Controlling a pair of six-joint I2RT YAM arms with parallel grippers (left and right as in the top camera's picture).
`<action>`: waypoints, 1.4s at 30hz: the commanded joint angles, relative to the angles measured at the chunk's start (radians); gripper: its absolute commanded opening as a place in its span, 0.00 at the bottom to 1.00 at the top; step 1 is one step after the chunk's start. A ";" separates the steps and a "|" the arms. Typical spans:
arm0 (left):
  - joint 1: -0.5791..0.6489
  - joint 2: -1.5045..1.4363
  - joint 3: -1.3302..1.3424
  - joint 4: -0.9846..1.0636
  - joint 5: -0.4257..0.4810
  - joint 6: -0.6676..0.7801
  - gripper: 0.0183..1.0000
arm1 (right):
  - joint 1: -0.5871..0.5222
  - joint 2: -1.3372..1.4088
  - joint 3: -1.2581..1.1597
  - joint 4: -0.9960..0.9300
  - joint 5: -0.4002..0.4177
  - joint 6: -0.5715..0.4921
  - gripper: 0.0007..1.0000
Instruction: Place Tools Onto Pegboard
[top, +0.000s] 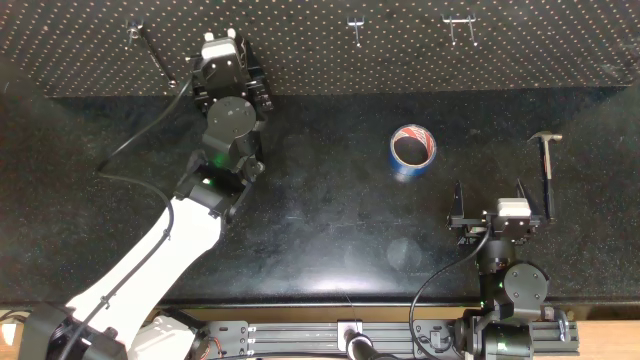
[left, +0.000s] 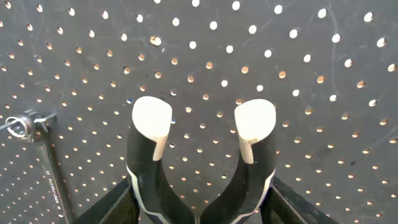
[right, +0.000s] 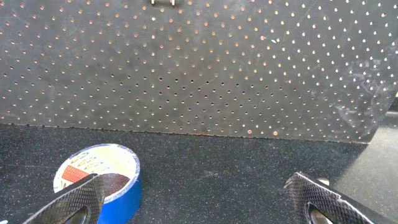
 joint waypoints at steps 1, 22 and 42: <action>0.003 0.006 -0.003 0.044 -0.015 0.006 0.01 | -0.002 -0.007 -0.002 -0.006 0.009 -0.011 0.98; 0.035 0.140 -0.003 0.195 0.017 0.005 0.01 | -0.002 -0.007 -0.002 -0.006 0.009 -0.011 0.98; 0.047 0.232 -0.005 0.196 0.038 0.005 0.01 | -0.002 -0.007 -0.002 -0.006 0.009 -0.011 0.98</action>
